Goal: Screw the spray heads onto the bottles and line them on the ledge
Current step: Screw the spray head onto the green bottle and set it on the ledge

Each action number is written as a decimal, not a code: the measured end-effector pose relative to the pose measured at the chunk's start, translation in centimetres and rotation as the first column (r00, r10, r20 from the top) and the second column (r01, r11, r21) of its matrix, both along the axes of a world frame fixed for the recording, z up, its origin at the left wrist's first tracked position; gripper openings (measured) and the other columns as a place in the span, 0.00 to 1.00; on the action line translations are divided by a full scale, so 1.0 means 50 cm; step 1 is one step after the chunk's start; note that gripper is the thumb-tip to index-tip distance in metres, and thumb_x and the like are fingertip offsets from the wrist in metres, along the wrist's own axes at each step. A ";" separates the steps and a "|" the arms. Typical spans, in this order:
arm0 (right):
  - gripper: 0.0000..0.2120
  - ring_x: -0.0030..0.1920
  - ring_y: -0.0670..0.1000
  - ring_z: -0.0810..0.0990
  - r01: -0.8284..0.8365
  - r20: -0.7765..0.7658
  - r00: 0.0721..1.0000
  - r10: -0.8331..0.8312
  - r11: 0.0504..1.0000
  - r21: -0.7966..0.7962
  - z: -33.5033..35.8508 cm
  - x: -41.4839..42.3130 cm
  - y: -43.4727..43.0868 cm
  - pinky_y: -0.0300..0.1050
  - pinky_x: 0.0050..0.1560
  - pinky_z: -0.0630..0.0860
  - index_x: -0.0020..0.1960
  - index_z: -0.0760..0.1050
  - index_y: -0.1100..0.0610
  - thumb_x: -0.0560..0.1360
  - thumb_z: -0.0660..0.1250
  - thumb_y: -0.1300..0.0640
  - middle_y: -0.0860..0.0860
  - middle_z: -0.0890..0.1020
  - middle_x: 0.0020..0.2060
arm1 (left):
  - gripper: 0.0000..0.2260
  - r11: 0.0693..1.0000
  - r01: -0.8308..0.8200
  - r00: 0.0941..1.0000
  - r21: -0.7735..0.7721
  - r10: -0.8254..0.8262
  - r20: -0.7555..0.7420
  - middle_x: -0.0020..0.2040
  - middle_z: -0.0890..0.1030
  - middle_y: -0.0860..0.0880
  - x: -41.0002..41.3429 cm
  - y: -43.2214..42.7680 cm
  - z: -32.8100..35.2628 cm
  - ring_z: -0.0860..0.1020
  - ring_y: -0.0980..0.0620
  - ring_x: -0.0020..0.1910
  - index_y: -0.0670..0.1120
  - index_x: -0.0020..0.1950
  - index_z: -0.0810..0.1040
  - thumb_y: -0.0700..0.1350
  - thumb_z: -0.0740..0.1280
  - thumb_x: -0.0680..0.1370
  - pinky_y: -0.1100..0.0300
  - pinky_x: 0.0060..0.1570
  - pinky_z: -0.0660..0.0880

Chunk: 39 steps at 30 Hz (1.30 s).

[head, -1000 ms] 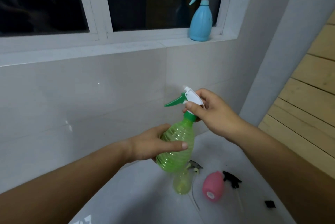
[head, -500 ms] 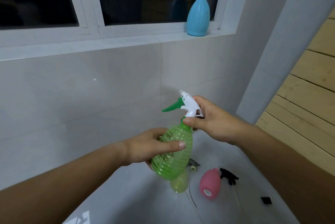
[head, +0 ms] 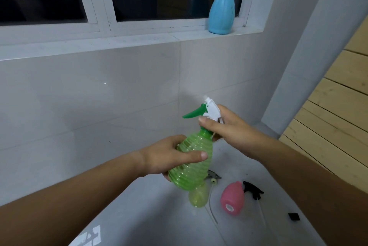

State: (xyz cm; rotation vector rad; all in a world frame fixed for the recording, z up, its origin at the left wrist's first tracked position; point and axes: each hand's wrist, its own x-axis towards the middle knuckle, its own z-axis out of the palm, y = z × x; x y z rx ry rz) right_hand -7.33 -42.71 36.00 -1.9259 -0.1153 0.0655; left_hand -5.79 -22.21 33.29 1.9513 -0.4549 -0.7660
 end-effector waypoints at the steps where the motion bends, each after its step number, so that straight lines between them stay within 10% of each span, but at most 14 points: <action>1: 0.17 0.47 0.49 0.80 -0.051 -0.021 0.998 0.052 0.997 0.050 0.004 0.001 -0.007 0.52 0.51 0.78 0.59 0.74 0.53 0.73 0.70 0.50 0.53 0.80 0.47 | 0.30 1.000 -0.006 1.000 -0.003 0.006 0.003 0.54 0.88 0.48 0.002 0.002 -0.001 0.87 0.47 0.52 0.54 0.61 0.80 0.68 0.74 0.64 0.50 0.46 0.84; 23: 0.13 0.48 0.54 0.84 -0.032 0.072 0.997 0.032 0.999 -0.003 0.002 0.011 -0.029 0.57 0.58 0.80 0.56 0.78 0.55 0.73 0.72 0.61 0.57 0.84 0.45 | 0.19 0.995 -0.102 0.991 0.007 0.101 0.088 0.48 0.87 0.51 -0.003 -0.031 -0.007 0.86 0.55 0.42 0.52 0.57 0.80 0.59 0.77 0.73 0.61 0.38 0.82; 27: 0.17 0.46 0.49 0.83 0.028 0.086 0.996 -0.029 1.000 0.009 0.002 0.021 -0.031 0.53 0.55 0.81 0.59 0.76 0.53 0.72 0.73 0.57 0.51 0.82 0.44 | 0.23 0.984 -0.176 0.964 0.042 0.163 0.208 0.49 0.87 0.52 0.008 -0.039 -0.001 0.86 0.55 0.47 0.53 0.54 0.81 0.66 0.77 0.67 0.55 0.50 0.84; 32: 0.24 0.49 0.50 0.84 0.197 0.007 0.978 -0.209 0.929 0.314 0.024 0.020 -0.044 0.46 0.48 0.80 0.62 0.74 0.52 0.69 0.73 0.46 0.55 0.84 0.52 | 0.26 0.967 -0.225 0.954 -0.119 0.243 0.174 0.55 0.87 0.54 0.035 -0.042 0.029 0.85 0.56 0.53 0.55 0.62 0.79 0.66 0.76 0.70 0.54 0.54 0.82; 39: 0.12 0.55 0.40 0.82 0.120 0.072 0.988 -0.137 0.972 0.203 0.042 0.010 -0.029 0.42 0.56 0.78 0.63 0.76 0.44 0.80 0.61 0.50 0.41 0.84 0.54 | 0.34 0.905 -0.279 0.950 -0.321 0.310 0.049 0.62 0.81 0.49 0.079 -0.086 0.084 0.84 0.51 0.57 0.49 0.71 0.65 0.68 0.70 0.74 0.52 0.51 0.82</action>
